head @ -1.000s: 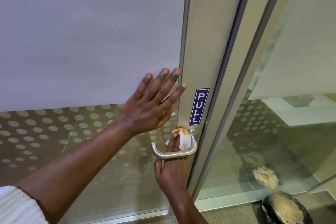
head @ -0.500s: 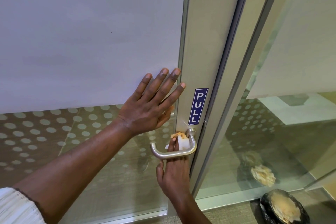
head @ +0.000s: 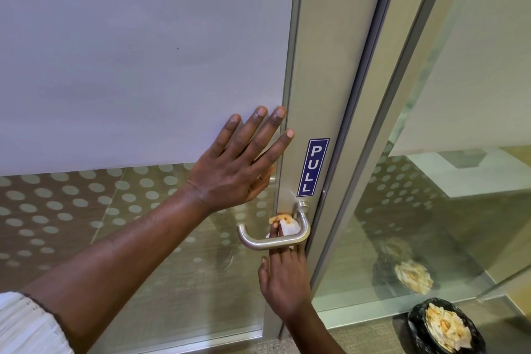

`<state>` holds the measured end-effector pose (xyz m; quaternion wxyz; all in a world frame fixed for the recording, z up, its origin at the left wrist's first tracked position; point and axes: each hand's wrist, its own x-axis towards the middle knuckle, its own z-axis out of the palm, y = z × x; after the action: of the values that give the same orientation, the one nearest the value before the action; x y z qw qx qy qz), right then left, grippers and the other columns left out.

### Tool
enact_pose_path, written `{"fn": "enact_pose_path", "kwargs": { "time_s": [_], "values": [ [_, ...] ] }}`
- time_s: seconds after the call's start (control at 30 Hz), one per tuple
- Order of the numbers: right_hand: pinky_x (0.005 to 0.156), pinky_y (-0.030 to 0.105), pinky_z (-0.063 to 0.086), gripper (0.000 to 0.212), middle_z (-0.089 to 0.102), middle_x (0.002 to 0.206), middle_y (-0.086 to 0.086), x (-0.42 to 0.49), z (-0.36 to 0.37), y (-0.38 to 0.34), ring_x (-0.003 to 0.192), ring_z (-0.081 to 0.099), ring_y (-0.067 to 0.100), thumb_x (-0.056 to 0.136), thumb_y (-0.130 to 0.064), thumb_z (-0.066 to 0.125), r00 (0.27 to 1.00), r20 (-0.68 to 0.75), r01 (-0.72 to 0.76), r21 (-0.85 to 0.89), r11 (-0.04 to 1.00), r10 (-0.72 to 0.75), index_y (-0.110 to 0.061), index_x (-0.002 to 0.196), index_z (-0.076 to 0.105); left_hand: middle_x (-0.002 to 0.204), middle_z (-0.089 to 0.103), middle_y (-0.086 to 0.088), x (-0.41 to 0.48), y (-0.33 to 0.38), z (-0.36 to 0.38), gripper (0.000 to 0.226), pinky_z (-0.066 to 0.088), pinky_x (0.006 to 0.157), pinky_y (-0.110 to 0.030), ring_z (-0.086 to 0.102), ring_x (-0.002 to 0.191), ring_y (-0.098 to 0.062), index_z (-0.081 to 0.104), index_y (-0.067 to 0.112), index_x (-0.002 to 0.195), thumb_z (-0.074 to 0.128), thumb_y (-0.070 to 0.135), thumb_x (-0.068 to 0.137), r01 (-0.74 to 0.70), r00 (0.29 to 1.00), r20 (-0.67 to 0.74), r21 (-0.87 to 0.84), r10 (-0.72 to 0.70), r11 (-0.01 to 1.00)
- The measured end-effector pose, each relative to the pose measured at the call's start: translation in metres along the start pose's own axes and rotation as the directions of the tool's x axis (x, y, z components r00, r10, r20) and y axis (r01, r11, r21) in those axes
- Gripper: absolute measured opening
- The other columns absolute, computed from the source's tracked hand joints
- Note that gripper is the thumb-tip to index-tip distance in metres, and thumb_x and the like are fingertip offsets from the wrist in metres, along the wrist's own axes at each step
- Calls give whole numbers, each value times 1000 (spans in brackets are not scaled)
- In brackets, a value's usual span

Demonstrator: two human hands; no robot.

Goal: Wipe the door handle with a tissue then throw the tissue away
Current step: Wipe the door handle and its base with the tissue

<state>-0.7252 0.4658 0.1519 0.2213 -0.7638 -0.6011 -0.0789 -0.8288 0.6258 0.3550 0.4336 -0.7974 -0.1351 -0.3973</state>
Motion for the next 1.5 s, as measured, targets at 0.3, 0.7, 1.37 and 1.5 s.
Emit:
{"fn": "enact_pose_path", "kwargs": {
  "time_s": [0.3,0.7,1.37,1.5],
  "values": [
    [119,56,27,44,53,148,10,-16,-3,34,143,40,28,93,-23,54,992,-118,36,-30,999,-39,-7,133,61,174,13,-18,-1,-1,-1,70,8,131,-52,6,163,-35,31,13,166,53,38,104,-1,1000,-8,3,1,1000],
    [109,40,41,48,56,136,20,13,-43,43,128,51,32,93,-14,37,950,-251,-125,247,961,188,3,133,57,171,24,-18,1,1,-2,70,13,129,-52,9,163,-35,37,13,164,56,37,102,7,1000,-27,11,-7,1000],
    [78,33,53,19,58,105,5,81,-121,13,94,56,20,87,-11,72,920,-293,291,63,955,-261,-9,106,67,175,10,-19,1,1,-2,72,8,131,-52,9,163,-36,30,13,167,54,40,103,-8,1000,-2,13,8,1000],
    [85,28,49,19,57,106,4,81,-121,8,97,54,18,86,-13,72,922,-315,255,54,965,-226,-9,104,67,175,11,-19,1,0,-2,72,9,130,-52,9,163,-36,32,13,166,54,40,103,-8,1000,-12,23,8,1000]
  ]
}}
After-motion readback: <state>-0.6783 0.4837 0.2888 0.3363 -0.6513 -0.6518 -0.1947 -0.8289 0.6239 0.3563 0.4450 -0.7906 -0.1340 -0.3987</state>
